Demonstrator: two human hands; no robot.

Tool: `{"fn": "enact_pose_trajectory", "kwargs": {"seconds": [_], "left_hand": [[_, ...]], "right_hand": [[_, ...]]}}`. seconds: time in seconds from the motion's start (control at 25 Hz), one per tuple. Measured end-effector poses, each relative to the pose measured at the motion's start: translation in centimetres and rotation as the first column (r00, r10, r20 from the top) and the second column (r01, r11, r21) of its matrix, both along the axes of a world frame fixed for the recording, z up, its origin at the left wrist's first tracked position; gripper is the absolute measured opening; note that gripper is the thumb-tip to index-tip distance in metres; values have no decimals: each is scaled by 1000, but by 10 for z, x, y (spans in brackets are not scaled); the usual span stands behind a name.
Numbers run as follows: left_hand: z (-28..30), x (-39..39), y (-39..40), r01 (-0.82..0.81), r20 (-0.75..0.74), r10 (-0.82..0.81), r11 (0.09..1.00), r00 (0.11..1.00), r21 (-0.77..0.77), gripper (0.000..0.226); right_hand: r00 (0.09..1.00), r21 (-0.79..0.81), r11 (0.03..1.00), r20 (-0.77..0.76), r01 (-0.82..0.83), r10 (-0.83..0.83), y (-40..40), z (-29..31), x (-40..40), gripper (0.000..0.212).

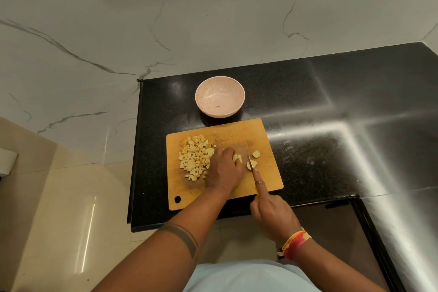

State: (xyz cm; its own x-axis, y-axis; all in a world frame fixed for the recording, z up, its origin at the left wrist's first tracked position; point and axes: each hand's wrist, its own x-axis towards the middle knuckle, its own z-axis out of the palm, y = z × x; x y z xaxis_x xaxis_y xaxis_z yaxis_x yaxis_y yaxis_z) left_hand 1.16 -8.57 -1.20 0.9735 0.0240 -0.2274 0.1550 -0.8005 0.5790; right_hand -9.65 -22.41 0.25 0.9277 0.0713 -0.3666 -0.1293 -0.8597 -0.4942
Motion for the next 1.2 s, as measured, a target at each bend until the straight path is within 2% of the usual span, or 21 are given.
{"fn": "enact_pose_trajectory", "kwargs": {"seconds": [0.08,0.16,0.4,0.6,1.2], "left_hand": [[-1,0,-1,89,6,-89,994,996,61,42],[-1,2,-1,170,20,-173,978,985,120,39],[7,12,18,366,-3,-372,913,928,177,38],[-1,5,26,207,51,-214,972,975,111,37],[2,10,18,123,9,-124,988,992,98,31]], "right_hand": [[1000,5,1000,10,22,-22,-1,1,8,84],[1000,8,1000,10,24,-24,1,3,14,82],[1000,28,1000,1,-5,5,11,-3,20,80],[999,9,999,-19,-35,36,16,-8,14,85],[991,-113,984,-15,-136,135,22,-13,28,82]]}}
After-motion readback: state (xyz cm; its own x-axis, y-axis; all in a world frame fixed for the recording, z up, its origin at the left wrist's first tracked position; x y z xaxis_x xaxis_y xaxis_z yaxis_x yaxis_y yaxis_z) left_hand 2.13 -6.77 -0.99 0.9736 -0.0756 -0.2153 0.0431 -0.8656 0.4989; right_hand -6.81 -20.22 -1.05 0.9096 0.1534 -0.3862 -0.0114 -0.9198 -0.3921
